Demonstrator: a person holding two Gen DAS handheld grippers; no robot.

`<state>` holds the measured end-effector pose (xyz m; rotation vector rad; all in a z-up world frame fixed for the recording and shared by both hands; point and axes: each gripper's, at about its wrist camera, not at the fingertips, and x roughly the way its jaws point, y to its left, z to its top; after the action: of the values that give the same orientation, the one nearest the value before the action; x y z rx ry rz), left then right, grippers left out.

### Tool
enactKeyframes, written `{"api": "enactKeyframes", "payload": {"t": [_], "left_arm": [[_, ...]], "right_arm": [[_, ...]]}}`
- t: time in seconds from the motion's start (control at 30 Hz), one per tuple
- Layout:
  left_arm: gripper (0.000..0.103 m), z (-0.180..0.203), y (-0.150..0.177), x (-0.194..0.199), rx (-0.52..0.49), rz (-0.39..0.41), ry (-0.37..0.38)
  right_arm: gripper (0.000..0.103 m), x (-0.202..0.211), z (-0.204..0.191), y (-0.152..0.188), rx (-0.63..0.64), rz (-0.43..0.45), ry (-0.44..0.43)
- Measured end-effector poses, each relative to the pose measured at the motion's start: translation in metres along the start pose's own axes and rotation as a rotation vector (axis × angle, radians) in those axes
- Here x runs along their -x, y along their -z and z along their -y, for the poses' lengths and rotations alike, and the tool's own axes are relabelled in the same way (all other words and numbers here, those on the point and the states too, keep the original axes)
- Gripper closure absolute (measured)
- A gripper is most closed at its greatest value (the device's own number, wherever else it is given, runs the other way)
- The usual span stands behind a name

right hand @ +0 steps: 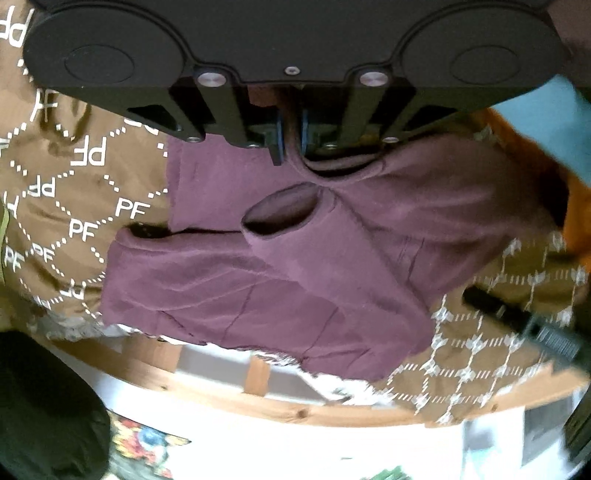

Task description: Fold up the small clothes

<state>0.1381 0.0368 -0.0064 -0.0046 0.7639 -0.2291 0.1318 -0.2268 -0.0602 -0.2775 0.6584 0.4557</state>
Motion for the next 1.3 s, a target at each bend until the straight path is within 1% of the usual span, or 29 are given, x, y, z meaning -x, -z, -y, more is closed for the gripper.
{"api": "enactKeyframes", "payload": {"t": [0.17, 0.33, 0.47, 0.53, 0.63, 0.7, 0.77, 0.83, 1.0, 1.03, 1.1, 1.23, 1.3], "left_arm": [[0.001, 0.015, 0.005, 0.004, -0.068, 0.023, 0.066], [0.001, 0.028, 0.009, 0.007, -0.086, 0.029, 0.197], [0.001, 0.043, 0.017, 0.006, -0.144, 0.026, 0.264], [0.001, 0.055, 0.022, 0.005, -0.196, 0.027, 0.297], [0.001, 0.078, 0.031, 0.004, -0.28, 0.041, 0.333], [0.001, 0.093, 0.034, 0.0, -0.304, 0.04, 0.345], [0.001, 0.106, 0.034, -0.006, -0.306, 0.024, 0.362], [0.001, 0.117, 0.034, -0.013, -0.314, 0.016, 0.348], [0.001, 0.133, 0.038, -0.033, -0.36, 0.016, 0.168], [0.001, 0.134, 0.038, -0.036, -0.363, 0.01, 0.144], [0.001, 0.132, 0.035, -0.043, -0.342, -0.016, 0.13], [0.001, 0.126, 0.032, -0.053, -0.254, -0.057, 0.154], [0.001, 0.124, 0.032, -0.056, -0.249, -0.065, 0.135]], "right_arm": [[0.094, -0.001, 0.02, -0.01, -0.135, 0.004, -0.024], [0.094, -0.006, 0.04, -0.019, -0.258, -0.017, -0.077], [0.094, -0.01, 0.049, -0.02, -0.358, -0.049, -0.115], [0.094, -0.009, 0.051, -0.021, -0.383, -0.047, -0.131], [0.094, -0.006, 0.053, -0.022, -0.385, -0.043, -0.146], [0.094, -0.003, 0.055, -0.023, -0.385, -0.04, -0.153], [0.094, 0.0, 0.056, -0.024, -0.388, -0.037, -0.162], [0.094, 0.003, 0.057, -0.024, -0.389, -0.031, -0.173], [0.094, 0.011, 0.061, -0.023, -0.383, -0.009, -0.204], [0.094, 0.012, 0.062, -0.022, -0.379, -0.005, -0.206], [0.094, 0.015, 0.062, -0.019, -0.371, 0.002, -0.21], [0.094, 0.017, 0.063, -0.014, -0.366, 0.005, -0.224], [0.094, 0.019, 0.064, -0.012, -0.362, 0.004, -0.23]]}}
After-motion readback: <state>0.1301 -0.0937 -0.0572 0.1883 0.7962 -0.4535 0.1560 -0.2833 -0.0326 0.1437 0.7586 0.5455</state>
